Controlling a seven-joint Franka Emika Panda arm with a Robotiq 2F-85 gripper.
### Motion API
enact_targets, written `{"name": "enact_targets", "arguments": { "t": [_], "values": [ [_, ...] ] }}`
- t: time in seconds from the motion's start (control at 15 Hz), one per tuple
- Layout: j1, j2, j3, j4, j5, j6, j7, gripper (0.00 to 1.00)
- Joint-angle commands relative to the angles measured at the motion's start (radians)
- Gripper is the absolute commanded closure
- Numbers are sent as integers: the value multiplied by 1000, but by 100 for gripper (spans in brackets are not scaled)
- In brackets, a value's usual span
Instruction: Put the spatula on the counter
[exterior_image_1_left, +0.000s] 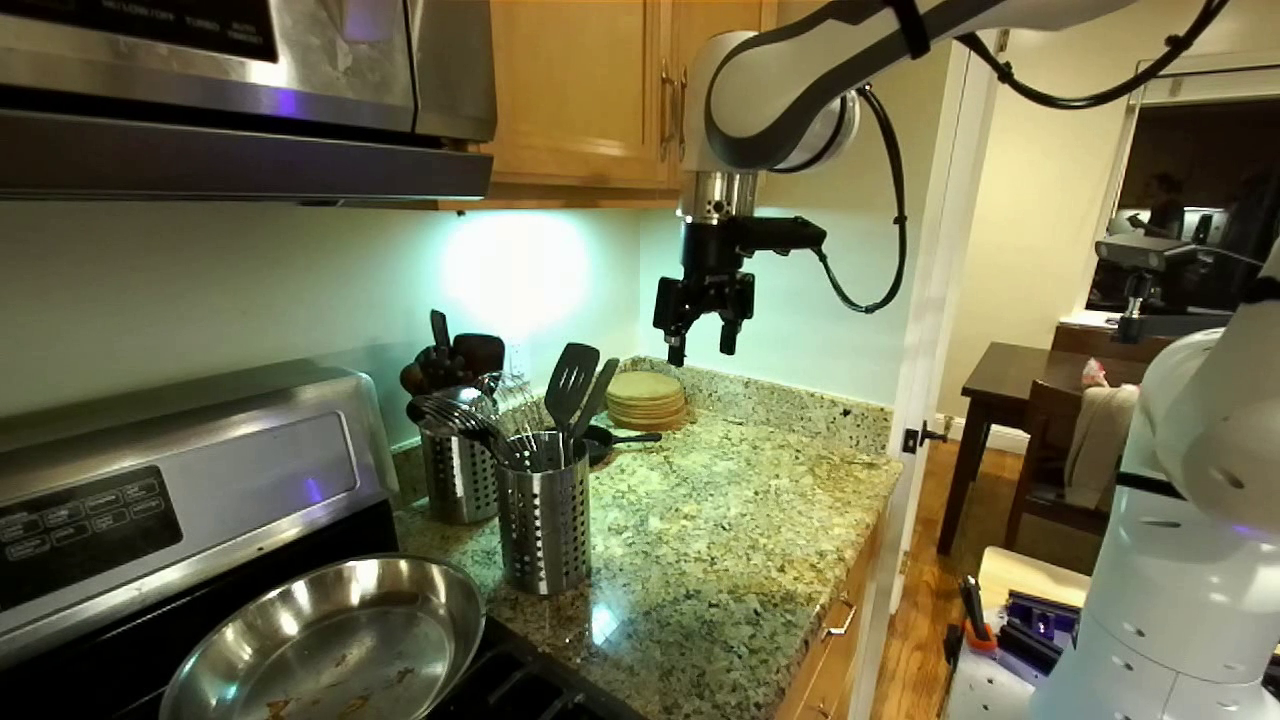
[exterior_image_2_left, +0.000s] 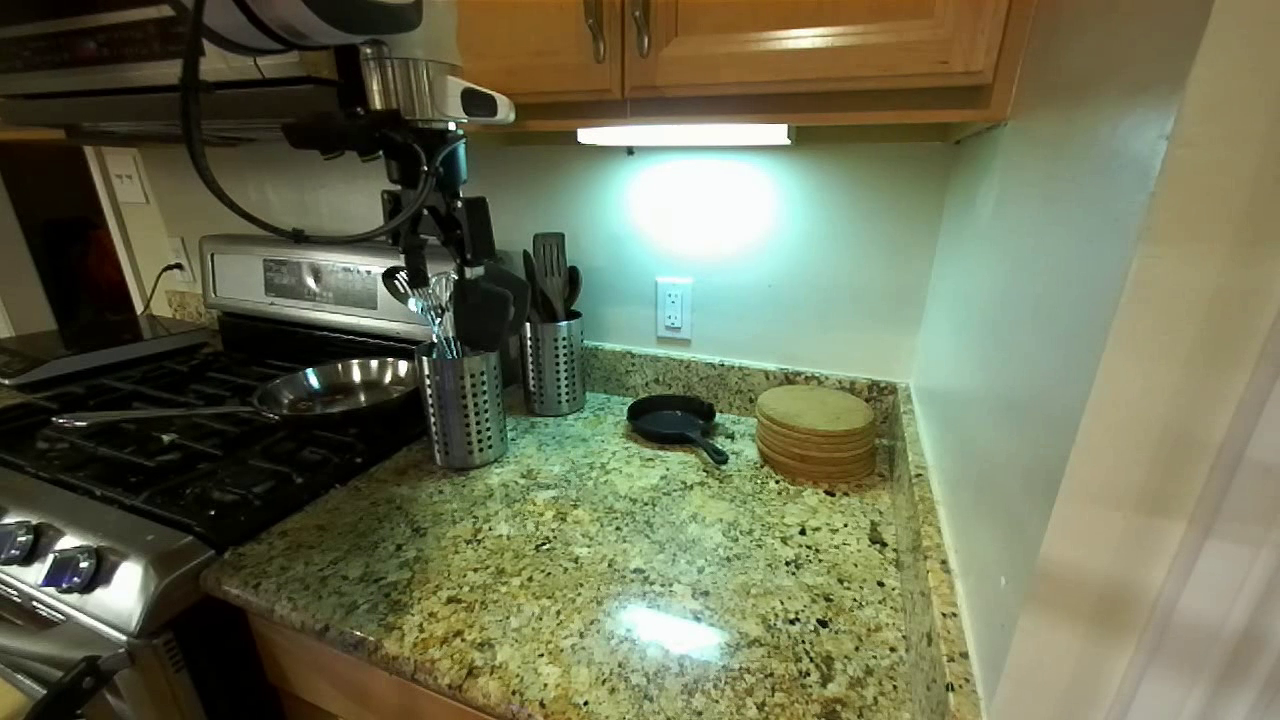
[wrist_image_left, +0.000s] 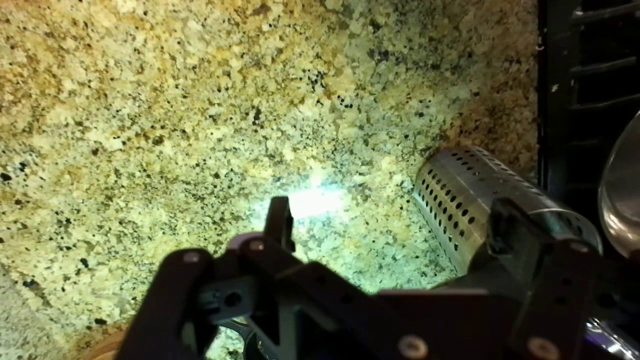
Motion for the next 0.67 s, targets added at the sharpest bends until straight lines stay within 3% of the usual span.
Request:
{"name": "enact_targets", "arguments": {
  "t": [0.0, 0.6],
  "values": [
    [-25, 47, 19, 43, 10, 0, 140, 0],
    [-20, 94, 48, 80, 122, 90, 553, 0]
  ]
}}
